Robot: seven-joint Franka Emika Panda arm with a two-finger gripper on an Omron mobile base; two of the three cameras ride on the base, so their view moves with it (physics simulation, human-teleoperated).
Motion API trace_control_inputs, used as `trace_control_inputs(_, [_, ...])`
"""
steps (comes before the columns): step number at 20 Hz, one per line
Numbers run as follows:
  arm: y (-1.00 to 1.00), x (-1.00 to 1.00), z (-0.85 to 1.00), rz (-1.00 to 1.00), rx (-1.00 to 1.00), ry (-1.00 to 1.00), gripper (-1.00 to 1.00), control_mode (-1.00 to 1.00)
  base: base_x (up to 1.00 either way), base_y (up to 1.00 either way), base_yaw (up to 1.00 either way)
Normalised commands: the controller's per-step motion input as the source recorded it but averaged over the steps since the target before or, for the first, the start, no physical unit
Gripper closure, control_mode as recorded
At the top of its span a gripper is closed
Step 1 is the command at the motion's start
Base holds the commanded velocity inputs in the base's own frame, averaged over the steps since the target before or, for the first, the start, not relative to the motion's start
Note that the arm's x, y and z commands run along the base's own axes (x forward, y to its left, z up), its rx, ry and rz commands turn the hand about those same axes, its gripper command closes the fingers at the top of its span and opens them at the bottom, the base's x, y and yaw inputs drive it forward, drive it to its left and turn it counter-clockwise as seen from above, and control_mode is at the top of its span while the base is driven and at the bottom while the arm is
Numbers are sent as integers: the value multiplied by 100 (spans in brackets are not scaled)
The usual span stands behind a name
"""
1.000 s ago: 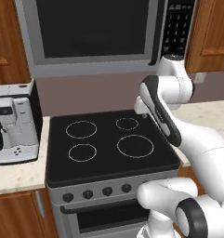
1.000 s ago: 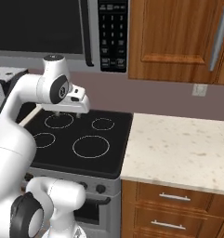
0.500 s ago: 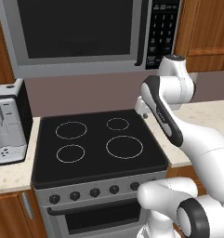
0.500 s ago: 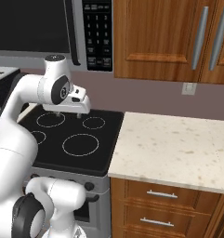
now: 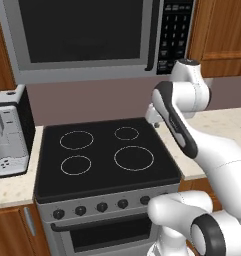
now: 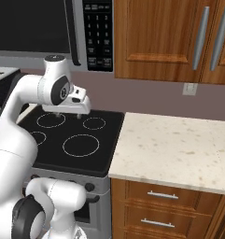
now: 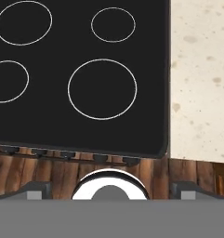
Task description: The microwave is finished heating the shrimp and lemon wedge. Take the bowl containing the food and place it on the dining counter.
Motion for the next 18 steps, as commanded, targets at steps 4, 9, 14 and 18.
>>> trace_control_inputs(4, [0,-30,22,0,1,-18,-100,-100,0,0,0])
trace_control_inputs(9, [0,-17,49,0,2,-24,-100,-100,0,0,0])
trace_control_inputs(14, [0,-2,69,0,5,-31,-100,-100,0,0,0])
trace_control_inputs(18, [0,0,71,0,3,-36,-100,-100,0,0,0])
